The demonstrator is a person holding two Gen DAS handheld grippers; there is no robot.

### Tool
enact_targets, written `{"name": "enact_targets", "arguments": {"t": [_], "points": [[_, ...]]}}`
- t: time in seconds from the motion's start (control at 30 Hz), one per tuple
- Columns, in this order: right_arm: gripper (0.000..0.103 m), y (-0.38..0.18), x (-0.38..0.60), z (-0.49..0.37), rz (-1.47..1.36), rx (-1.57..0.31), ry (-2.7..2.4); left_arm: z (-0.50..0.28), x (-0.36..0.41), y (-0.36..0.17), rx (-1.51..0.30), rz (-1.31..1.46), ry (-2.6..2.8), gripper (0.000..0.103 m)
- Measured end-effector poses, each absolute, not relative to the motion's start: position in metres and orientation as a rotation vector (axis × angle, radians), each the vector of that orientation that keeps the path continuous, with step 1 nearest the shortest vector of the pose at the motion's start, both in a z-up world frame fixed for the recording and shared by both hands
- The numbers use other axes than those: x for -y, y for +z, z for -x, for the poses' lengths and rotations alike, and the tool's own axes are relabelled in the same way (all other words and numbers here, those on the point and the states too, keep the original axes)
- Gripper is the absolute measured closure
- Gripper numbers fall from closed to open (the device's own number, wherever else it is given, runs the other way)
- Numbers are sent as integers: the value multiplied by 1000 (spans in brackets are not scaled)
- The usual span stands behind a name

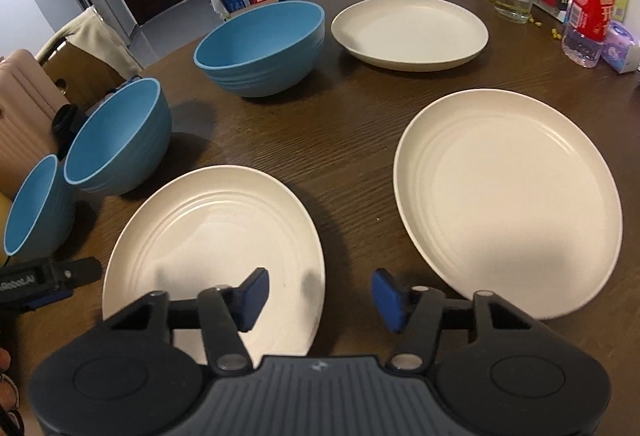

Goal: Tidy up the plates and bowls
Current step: 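Close the left tool on the large cream plate rim while the right tool approaches it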

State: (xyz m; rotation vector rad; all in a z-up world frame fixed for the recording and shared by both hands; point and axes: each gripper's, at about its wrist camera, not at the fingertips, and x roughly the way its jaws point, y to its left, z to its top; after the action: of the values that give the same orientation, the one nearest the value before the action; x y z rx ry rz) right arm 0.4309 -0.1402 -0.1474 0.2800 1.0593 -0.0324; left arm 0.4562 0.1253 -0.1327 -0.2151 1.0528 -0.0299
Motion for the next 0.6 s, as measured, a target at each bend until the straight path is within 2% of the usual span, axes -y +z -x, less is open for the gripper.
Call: {"name": "enact_targets", "arguments": {"t": [0.07,0.27,0.33,0.4,0.53,0.6], "points": [[57,-152,140,-436,-280,-1071,-39,-461,-122,-138,-1068,212,-27,50],[73,-162,140,-445,-301,-1093,-56,-475,-119,-153,-1124,226,-16,64],[75,-164,139,-448,-305,-1103,-50,-478,-119,-157,-1139,231,-12,65],[77,-166,139,-450,-308,-1112,-49,-482,-120,-160,-1153,235,-9,72],[86,-171,142,-455,-338,-1131,-45,-488,-123,-164,-1166,264,-17,78],[89,-171,143,-455,-358,-1135,-38,-490,-124,-164,-1170,279,-35,87]]}}
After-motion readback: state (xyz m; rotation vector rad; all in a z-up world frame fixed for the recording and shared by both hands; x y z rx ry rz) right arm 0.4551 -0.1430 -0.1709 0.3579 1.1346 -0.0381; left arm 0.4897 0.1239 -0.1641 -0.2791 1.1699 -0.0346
